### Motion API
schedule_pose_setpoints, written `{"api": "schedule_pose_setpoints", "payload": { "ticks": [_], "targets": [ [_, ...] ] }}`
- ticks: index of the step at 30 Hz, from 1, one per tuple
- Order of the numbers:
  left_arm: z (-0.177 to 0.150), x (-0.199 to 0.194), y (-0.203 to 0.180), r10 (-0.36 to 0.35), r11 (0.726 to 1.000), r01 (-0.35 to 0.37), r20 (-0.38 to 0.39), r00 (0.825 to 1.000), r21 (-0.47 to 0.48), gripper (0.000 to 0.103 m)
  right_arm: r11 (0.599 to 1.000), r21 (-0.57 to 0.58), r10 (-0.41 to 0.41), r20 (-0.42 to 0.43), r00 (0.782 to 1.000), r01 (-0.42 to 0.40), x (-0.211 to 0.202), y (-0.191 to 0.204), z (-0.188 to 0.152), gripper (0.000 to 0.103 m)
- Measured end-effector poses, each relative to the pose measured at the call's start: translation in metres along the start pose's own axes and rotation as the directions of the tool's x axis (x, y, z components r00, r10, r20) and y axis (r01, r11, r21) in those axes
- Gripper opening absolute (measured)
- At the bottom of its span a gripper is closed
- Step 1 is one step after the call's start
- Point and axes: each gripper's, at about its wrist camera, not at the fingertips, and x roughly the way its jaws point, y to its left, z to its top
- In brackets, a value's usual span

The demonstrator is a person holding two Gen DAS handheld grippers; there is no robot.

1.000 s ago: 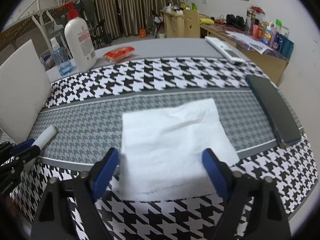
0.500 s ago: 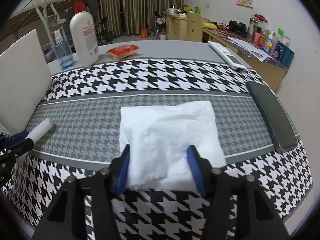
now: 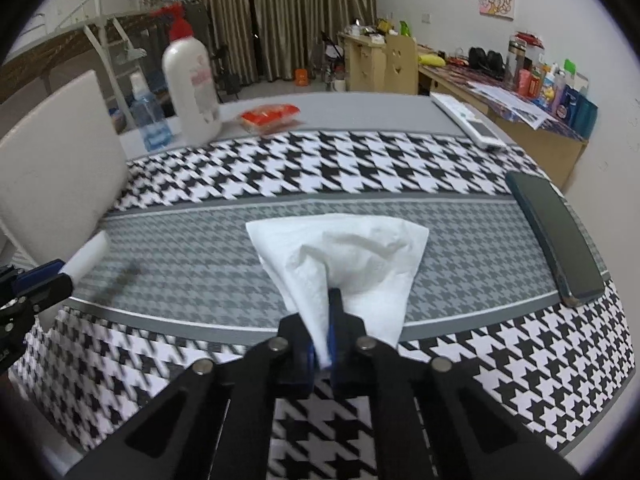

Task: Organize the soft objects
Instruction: 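Pinch the white tissue with the right gripper and lift it, then carry the tissue and foam roller up toward the white foam box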

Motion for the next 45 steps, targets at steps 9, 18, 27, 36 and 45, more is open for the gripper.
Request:
{"api": "schedule_pose_setpoints", "payload": {
  "ticks": [9, 18, 27, 36, 45],
  "targets": [
    [0.003, -0.025, 0.004, 0.006, 1.000, -0.006, 0.061, 0.998, 0.005, 0.022, 0.999, -0.027, 0.024, 0.067, 0.997, -0.023, -0.026, 0.018, 0.005, 0.008],
    [0.007, -0.048, 0.010, 0.020, 1.000, -0.021, 0.116, 0.993, 0.009, 0.022, 0.998, -0.042, 0.049, 0.117, 0.992, -0.045, -0.044, 0.032, 0.011, 0.008],
    [0.011, -0.061, 0.015, 0.026, 1.000, -0.028, 0.156, 0.987, 0.008, 0.022, 0.998, -0.041, 0.053, 0.145, 0.988, -0.048, -0.055, 0.037, 0.013, 0.008],
    [0.016, -0.073, 0.022, 0.030, 1.000, -0.030, 0.192, 0.981, -0.002, 0.022, 0.997, -0.049, 0.070, 0.179, 0.981, -0.063, -0.066, 0.044, 0.019, 0.008],
    [0.022, -0.084, 0.027, 0.032, 0.999, -0.032, 0.225, 0.974, -0.003, 0.022, 0.996, -0.054, 0.080, 0.207, 0.975, -0.070, -0.074, 0.050, 0.024, 0.008]
  ]
}}
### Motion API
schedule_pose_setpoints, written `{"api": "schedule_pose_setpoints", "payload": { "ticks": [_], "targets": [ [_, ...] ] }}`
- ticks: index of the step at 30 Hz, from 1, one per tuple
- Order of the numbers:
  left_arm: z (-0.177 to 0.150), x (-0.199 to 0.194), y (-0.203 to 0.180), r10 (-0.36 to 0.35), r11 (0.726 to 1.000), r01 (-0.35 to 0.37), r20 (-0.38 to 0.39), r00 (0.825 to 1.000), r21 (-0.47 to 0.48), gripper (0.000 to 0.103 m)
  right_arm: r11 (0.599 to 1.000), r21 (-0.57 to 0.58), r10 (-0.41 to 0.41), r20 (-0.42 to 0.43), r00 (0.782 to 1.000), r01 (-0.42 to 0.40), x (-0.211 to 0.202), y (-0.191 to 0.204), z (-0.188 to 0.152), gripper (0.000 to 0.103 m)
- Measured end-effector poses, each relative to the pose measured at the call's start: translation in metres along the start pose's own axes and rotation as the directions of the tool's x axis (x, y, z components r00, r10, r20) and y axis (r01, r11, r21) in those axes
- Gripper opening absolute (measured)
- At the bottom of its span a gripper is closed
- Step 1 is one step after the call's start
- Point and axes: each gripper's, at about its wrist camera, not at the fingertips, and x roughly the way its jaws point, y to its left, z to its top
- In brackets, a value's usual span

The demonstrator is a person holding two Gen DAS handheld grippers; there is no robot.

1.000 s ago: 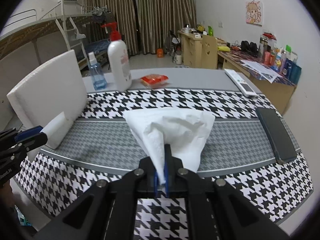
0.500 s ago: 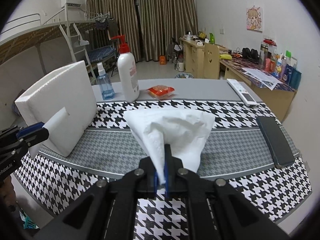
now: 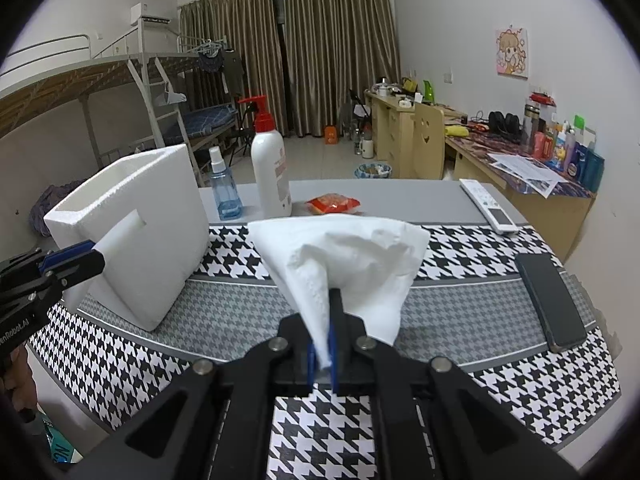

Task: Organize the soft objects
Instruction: 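Carry the tissue and foam roller up toward the white foam box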

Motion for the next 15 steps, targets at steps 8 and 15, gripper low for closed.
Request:
{"api": "schedule_pose_setpoints", "payload": {
  "ticks": [8, 15],
  "targets": [
    [0.013, -0.011, 0.007, 0.006, 1.000, -0.006, 0.044, 0.999, -0.008, 0.022, 1.000, -0.011, 0.018, 0.017, 1.000, -0.018, -0.001, 0.009, 0.008, 0.008],
    [0.021, -0.019, 0.013, 0.026, 1.000, -0.025, 0.075, 0.997, -0.014, 0.022, 0.999, -0.039, 0.025, 0.034, 0.999, -0.023, -0.003, 0.020, 0.018, 0.008]
  ]
}}
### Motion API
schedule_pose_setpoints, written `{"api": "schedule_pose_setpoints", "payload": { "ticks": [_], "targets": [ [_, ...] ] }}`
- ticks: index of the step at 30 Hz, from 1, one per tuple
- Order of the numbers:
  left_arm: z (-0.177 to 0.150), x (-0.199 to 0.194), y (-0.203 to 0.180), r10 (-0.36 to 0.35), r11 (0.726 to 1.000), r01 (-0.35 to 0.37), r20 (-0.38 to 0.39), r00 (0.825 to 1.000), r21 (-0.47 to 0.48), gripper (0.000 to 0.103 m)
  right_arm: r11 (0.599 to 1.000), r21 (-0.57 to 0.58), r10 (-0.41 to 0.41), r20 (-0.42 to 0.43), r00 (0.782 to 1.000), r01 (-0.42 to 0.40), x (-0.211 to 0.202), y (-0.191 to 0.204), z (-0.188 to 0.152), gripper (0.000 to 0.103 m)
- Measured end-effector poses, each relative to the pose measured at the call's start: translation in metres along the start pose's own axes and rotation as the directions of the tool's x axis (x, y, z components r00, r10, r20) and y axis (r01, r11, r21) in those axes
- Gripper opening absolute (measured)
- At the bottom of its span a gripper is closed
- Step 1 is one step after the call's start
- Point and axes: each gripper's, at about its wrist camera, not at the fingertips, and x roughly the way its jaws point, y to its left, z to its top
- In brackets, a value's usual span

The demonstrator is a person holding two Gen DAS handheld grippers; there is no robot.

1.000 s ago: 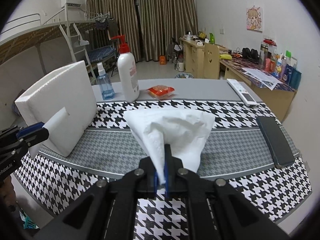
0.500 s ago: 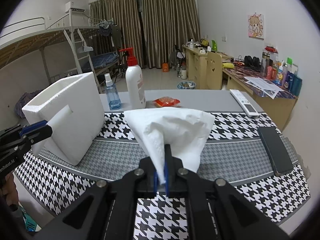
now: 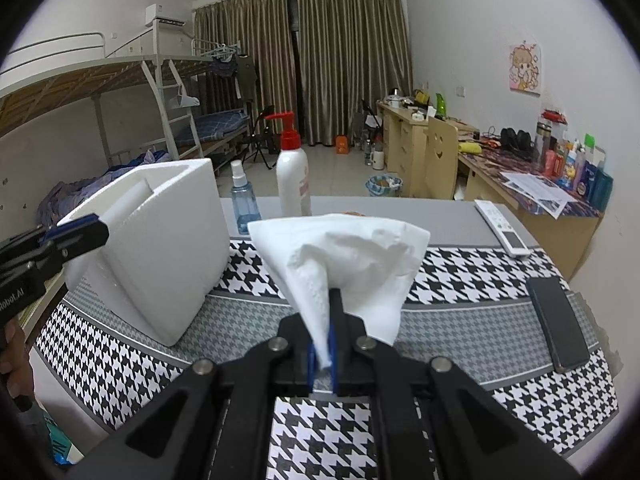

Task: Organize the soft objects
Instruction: 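Carry the tissue and foam roller up toward the white foam box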

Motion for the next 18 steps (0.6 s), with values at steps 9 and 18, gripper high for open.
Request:
{"api": "schedule_pose_setpoints", "payload": {
  "ticks": [9, 18],
  "targets": [
    [0.010, -0.006, 0.009, 0.022, 1.000, -0.022, 0.035, 0.999, -0.014, 0.022, 1.000, -0.004, 0.013, 0.034, 0.999, -0.013, -0.001, 0.006, 0.014, 0.008],
    [0.016, -0.010, 0.016, 0.051, 0.999, -0.050, 0.059, 0.997, -0.021, 0.022, 0.999, -0.019, 0.031, 0.057, 0.998, -0.030, -0.002, 0.015, 0.024, 0.008]
  ]
}}
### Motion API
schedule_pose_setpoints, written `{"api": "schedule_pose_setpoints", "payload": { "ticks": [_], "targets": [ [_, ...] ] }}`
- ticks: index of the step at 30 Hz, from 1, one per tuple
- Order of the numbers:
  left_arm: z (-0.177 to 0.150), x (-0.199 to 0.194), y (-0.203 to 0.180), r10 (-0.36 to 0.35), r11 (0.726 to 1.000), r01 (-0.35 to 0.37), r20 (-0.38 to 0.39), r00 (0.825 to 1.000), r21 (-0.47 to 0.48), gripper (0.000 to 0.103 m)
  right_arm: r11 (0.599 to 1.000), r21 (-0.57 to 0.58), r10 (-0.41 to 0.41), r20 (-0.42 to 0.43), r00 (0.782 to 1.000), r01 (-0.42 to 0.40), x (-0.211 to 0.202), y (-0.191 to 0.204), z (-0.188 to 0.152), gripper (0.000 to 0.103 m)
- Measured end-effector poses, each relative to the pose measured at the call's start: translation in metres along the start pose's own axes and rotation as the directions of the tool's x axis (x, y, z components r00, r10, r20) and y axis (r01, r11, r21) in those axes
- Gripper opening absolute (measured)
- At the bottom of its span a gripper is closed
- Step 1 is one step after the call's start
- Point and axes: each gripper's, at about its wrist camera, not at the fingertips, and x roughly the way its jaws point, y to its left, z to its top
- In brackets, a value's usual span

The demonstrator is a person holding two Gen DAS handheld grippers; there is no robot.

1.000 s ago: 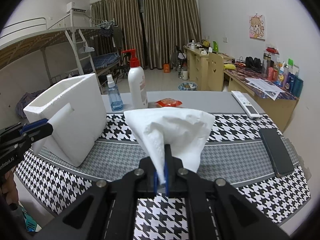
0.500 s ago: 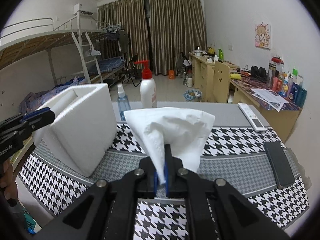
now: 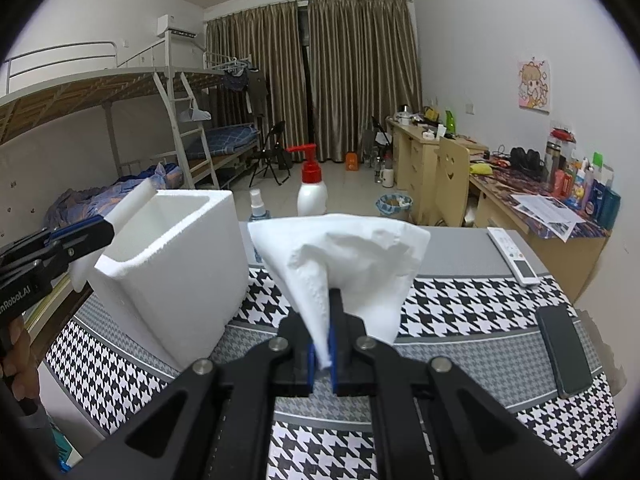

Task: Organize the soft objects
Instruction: 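Carry the tissue and foam roller up toward the white foam box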

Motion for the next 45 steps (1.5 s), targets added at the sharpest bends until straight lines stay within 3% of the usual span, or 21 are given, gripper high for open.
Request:
{"api": "schedule_pose_setpoints", "payload": {
  "ticks": [45],
  "targets": [
    [0.008, -0.020, 0.052, 0.168, 0.983, -0.164, 0.050, 0.984, -0.087, 0.022, 0.977, -0.096, 0.193, 0.036, 0.981, -0.188, 0.024, 0.067, 0.039, 0.008]
  ]
}}
